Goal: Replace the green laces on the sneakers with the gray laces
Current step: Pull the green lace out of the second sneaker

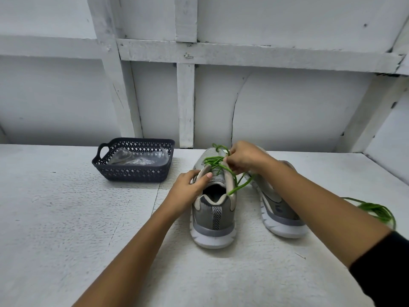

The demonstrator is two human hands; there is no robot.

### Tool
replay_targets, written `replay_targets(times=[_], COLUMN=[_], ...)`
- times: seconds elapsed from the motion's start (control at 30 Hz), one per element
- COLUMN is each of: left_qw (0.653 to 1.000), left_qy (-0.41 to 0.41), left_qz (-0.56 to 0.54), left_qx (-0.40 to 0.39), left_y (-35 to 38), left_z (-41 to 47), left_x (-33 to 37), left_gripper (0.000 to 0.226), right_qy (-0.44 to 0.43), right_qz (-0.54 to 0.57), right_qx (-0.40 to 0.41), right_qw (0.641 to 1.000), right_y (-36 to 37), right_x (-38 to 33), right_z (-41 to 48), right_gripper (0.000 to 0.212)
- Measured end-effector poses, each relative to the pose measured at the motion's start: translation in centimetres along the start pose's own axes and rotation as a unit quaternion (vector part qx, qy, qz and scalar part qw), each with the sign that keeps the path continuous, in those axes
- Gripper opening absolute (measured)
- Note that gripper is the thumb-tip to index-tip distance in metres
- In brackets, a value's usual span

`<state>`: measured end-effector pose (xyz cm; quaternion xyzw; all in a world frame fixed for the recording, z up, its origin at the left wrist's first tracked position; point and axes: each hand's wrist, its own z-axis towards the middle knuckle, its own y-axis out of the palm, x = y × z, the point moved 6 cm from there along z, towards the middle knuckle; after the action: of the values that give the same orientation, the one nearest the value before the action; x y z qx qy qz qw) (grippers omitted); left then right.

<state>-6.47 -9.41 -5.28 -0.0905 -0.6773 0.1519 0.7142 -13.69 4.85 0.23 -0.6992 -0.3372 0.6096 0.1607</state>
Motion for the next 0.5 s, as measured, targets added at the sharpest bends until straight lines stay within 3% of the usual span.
replay_targets(times=[0.1,0.2,0.3,0.4,0.5], left_qw=[1.0,1.0,1.0,0.999,0.998], left_qy=[-0.005,-0.001,0.002,0.039,0.056], left_qz=[0.005,0.006,0.017,0.035,0.041], left_qx=[0.002,0.0,-0.007,-0.008,0.005], left_y=[0.0,0.0,-0.1,-0.2,-0.6], left_z=[0.1,0.2,0.2,0.2,0.5], left_x=[-0.3,-0.3,-0.3,0.6,1.8], left_gripper=[0.064,0.06,0.066,0.044,0.041], right_qy=[0.04,0.08,0.017,-0.022,-0.077], right_qz=[0.062,0.143,0.091,0.01,-0.109], right_qx=[0.028,0.062,0.105,0.104,0.126], right_qw=[0.997,0.985,0.99,0.994,0.983], right_y=[-0.2,-0.8,-1.5,-0.7,0.8], right_x=[0.1,0.1,-0.2,0.0,-0.3], right_z=[0.3,0.3,-0.4,-1.4,-2.8], right_gripper=[0.037,0.053,0.049,0.054,0.047])
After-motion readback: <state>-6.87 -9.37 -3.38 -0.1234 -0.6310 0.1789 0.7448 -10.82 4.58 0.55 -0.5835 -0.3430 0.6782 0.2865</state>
